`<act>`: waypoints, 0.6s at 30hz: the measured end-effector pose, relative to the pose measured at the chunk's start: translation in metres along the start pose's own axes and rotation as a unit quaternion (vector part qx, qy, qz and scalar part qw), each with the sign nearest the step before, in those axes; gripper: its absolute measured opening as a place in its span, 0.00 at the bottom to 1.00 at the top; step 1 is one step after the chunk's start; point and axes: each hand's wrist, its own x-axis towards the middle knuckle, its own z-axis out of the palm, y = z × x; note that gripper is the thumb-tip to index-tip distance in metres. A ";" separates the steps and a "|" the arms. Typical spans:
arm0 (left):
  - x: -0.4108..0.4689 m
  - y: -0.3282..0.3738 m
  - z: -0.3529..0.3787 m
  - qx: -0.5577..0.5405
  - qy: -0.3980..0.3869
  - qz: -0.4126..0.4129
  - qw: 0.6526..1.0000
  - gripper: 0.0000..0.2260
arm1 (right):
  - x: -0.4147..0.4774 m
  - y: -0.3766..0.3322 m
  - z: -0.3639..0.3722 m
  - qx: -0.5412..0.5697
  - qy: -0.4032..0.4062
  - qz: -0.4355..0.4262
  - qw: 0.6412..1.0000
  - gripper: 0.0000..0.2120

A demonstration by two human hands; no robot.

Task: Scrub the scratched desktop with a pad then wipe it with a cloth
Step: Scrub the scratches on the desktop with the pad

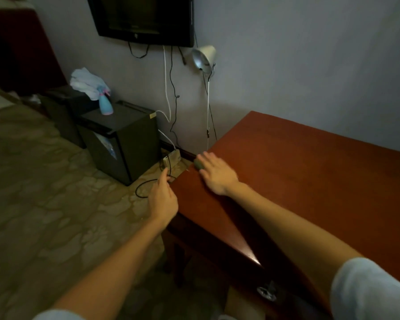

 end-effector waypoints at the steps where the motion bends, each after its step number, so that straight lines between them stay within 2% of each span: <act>1: 0.000 0.000 0.000 -0.004 0.004 -0.002 1.000 0.23 | -0.010 -0.019 0.004 0.009 -0.003 -0.049 0.999 0.25; 4: -0.006 0.005 -0.001 -0.020 0.017 -0.039 0.999 0.25 | -0.058 -0.059 0.014 0.032 -0.005 -0.141 0.990 0.25; 7: -0.016 0.011 0.000 -0.037 0.034 -0.069 0.996 0.24 | -0.094 -0.063 0.017 0.034 0.009 -0.120 0.992 0.25; 10: -0.022 0.020 0.000 0.026 0.030 -0.074 0.996 0.21 | -0.117 -0.063 0.018 0.022 0.027 -0.078 0.996 0.26; 14: -0.037 0.050 0.008 0.150 -0.010 0.049 0.987 0.21 | -0.148 -0.046 0.017 0.024 0.037 -0.018 0.999 0.25; 18: -0.062 0.116 0.050 0.132 -0.109 0.215 0.962 0.20 | -0.210 0.016 0.007 0.028 0.066 0.082 0.994 0.28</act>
